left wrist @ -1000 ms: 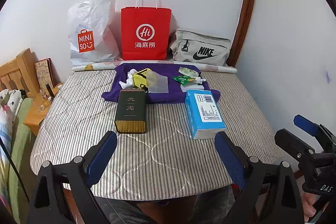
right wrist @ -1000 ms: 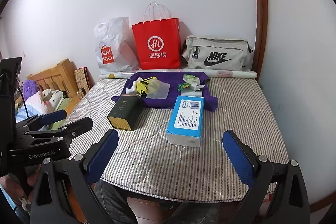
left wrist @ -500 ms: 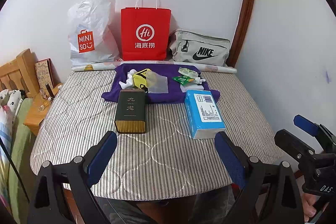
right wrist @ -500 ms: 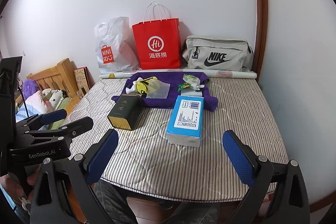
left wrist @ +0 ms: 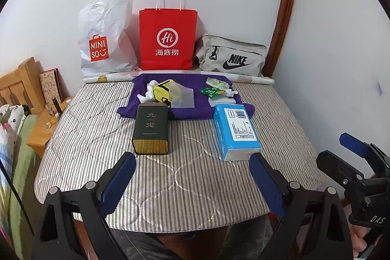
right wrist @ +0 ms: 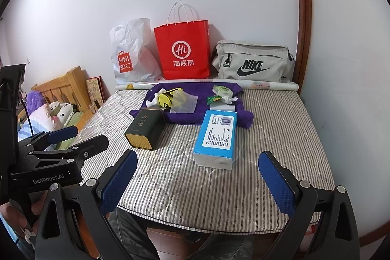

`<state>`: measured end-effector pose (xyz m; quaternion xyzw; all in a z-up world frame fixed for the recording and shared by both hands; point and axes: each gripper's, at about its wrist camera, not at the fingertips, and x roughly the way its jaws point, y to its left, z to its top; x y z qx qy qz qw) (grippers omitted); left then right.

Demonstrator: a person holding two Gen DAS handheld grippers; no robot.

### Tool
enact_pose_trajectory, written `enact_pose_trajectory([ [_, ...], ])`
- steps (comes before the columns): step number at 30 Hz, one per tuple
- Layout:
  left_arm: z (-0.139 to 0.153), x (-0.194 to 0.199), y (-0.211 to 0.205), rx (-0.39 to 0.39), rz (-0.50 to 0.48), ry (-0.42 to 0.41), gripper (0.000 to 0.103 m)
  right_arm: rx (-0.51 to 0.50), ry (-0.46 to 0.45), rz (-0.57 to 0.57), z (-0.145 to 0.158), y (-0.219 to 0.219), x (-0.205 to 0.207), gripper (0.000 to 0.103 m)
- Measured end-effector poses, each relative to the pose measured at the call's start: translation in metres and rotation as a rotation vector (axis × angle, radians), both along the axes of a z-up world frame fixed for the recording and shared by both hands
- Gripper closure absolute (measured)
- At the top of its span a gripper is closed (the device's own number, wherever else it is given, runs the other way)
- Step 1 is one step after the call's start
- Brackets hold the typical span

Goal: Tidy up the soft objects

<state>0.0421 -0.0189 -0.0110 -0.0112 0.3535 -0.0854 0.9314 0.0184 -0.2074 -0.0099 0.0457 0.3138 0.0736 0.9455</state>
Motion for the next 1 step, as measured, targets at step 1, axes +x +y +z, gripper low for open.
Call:
enact_pose_trajectory([
  [1, 0.0002, -0.0009, -0.0001, 0.001, 0.000, -0.002, 0.009, 0.000, 0.001, 0.001, -0.0005, 0.0003, 0.0002, 0.004],
])
